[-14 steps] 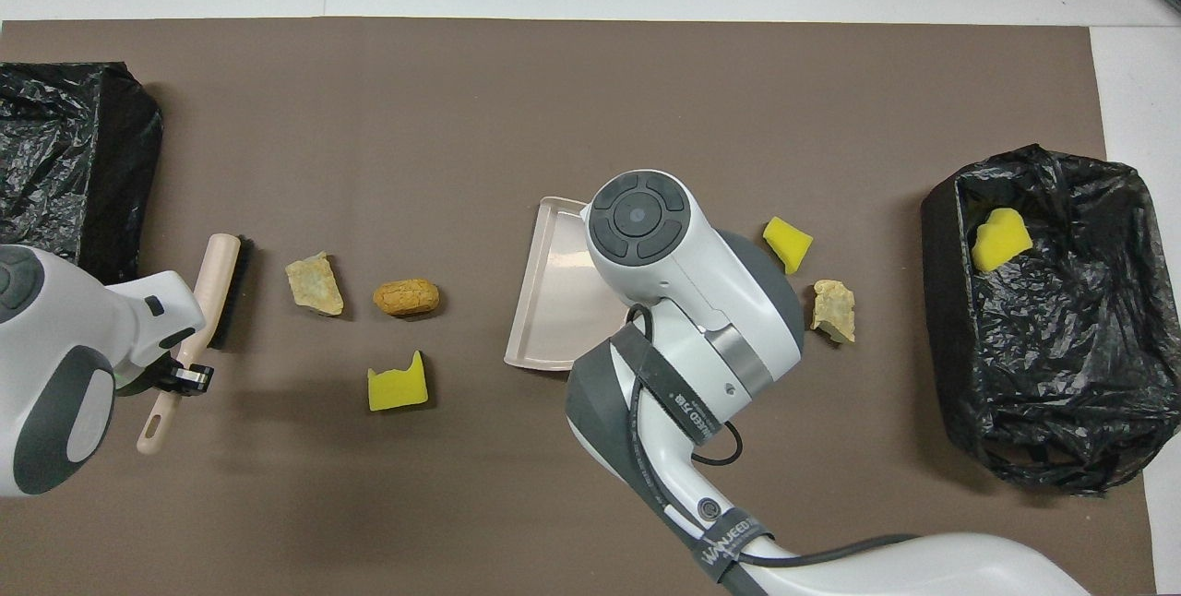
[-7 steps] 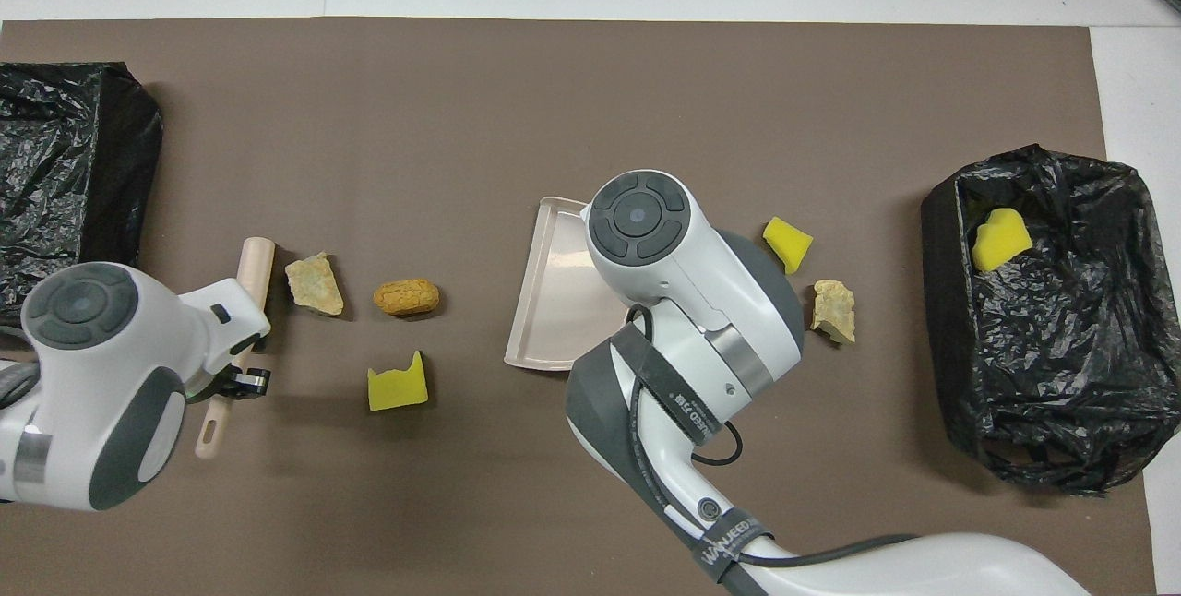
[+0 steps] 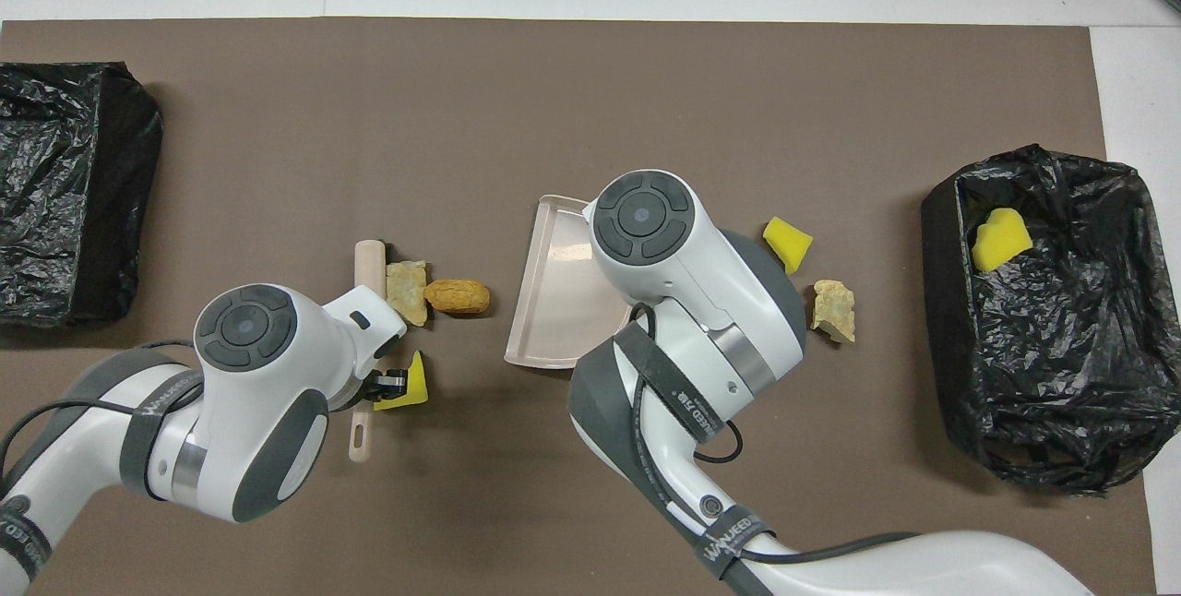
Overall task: Sweep and dump trash in bin
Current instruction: 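Sweep the trash pieces toward the dustpan with the left gripper's brush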
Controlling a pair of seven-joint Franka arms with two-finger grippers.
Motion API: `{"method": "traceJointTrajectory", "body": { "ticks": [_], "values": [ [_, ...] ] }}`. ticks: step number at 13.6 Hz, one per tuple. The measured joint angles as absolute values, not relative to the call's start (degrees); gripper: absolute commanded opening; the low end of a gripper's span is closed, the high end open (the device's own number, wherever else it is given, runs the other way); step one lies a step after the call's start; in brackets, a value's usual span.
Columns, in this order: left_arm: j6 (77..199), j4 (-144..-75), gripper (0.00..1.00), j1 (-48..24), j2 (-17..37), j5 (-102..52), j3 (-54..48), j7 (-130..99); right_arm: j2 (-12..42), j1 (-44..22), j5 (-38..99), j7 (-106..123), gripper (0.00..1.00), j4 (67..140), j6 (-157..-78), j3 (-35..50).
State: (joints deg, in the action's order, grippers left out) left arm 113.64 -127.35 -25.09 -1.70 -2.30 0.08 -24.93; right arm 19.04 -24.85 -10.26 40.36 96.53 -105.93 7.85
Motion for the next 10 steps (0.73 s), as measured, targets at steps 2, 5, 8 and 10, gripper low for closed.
{"method": "traceJointTrajectory", "body": {
  "ticks": [2,5,8,10],
  "values": [
    [107.0,-125.5,0.00,-24.7,-3.2,-2.3,0.9,-28.6,19.0,-24.8,-10.3,40.4,0.00,96.5,-105.9,7.8],
    [99.0,-126.5,0.00,-23.9,-7.5,-2.3,1.4,-38.2,19.0,-24.8,-10.3,40.4,0.00,96.6,-105.9,7.8],
    [98.2,-130.6,0.00,-24.3,-9.8,-2.3,0.7,-49.2,19.0,-24.8,-10.3,42.0,0.00,96.9,-106.1,7.8],
    [98.8,-134.0,0.00,-26.2,-10.1,-2.5,0.3,-56.6,18.7,-24.5,-10.3,44.9,0.00,97.8,-107.5,7.8]
  ]
}}
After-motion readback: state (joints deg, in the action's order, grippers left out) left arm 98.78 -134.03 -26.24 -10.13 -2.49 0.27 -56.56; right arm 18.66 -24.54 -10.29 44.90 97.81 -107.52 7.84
